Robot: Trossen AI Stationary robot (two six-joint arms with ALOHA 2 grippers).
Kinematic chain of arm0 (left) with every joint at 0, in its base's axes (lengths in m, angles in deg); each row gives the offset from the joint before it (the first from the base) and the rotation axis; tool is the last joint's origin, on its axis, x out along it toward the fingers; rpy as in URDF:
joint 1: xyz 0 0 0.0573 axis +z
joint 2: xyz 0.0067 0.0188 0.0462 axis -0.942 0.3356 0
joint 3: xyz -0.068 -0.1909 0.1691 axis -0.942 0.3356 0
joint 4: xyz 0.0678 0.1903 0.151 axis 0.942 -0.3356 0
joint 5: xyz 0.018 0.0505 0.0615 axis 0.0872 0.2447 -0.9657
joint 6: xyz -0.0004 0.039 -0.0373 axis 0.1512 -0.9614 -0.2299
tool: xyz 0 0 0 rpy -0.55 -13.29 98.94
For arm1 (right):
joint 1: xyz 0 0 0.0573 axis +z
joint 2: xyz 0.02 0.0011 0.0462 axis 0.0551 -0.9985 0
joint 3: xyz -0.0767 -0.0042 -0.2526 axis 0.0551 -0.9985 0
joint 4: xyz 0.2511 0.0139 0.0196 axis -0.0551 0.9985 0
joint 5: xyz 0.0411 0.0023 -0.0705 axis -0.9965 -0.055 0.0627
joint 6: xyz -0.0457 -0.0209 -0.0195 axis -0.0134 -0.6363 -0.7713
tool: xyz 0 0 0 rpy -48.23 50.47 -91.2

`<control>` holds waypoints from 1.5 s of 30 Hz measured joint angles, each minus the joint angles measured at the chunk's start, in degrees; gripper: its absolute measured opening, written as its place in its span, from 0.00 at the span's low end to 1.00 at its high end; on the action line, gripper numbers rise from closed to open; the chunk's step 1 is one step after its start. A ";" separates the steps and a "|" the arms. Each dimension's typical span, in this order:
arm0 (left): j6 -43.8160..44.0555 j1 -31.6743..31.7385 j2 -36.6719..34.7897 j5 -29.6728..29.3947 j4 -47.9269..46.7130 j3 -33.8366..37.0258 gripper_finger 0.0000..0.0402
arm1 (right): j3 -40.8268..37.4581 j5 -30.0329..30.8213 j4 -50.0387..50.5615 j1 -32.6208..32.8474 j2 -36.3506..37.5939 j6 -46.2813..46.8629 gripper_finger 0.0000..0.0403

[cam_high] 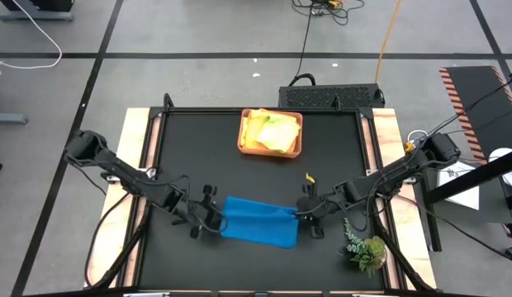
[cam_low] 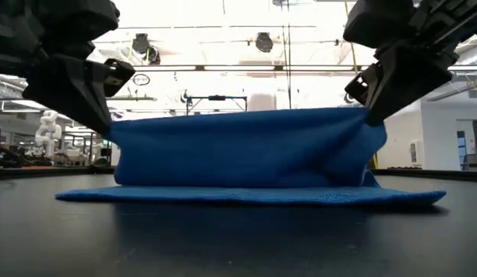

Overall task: Fold microfiber towels
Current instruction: Fold the blue towel

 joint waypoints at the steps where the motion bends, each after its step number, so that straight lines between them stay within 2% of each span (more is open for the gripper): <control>1: -0.31 -0.06 0.34 -0.09 0.78 0.00 0.00 | -0.04 0.05 0.75 0.05 0.55 -0.01 0.00; 5: -2.79 0.20 -0.09 -3.50 2.84 0.00 0.00 | -0.04 0.40 4.26 -0.92 3.99 -0.01 0.00; 11: -7.84 2.62 -2.70 -10.80 3.89 -0.06 0.00 | -0.02 5.86 14.35 -4.27 11.69 -0.45 0.00; 15: -9.61 5.53 -4.12 -10.71 4.38 -0.11 0.00 | 0.02 6.39 17.65 -6.74 16.06 -2.00 0.00; 19: -10.65 7.57 -4.49 -7.15 5.85 -0.11 0.00 | 0.02 6.24 18.02 -7.82 17.85 -3.92 0.00; 29: -9.79 7.20 -4.49 -3.01 6.02 -0.11 0.01 | 0.02 6.12 17.30 -6.96 15.83 -4.36 0.00; 38: -4.91 2.73 -1.41 -0.96 6.05 -0.11 0.00 | 0.02 5.92 12.69 -2.29 8.08 -0.17 0.00; 45: -3.12 0.91 2.27 -0.94 5.99 -0.09 0.00 | -0.02 2.94 7.21 0.29 3.11 0.89 0.00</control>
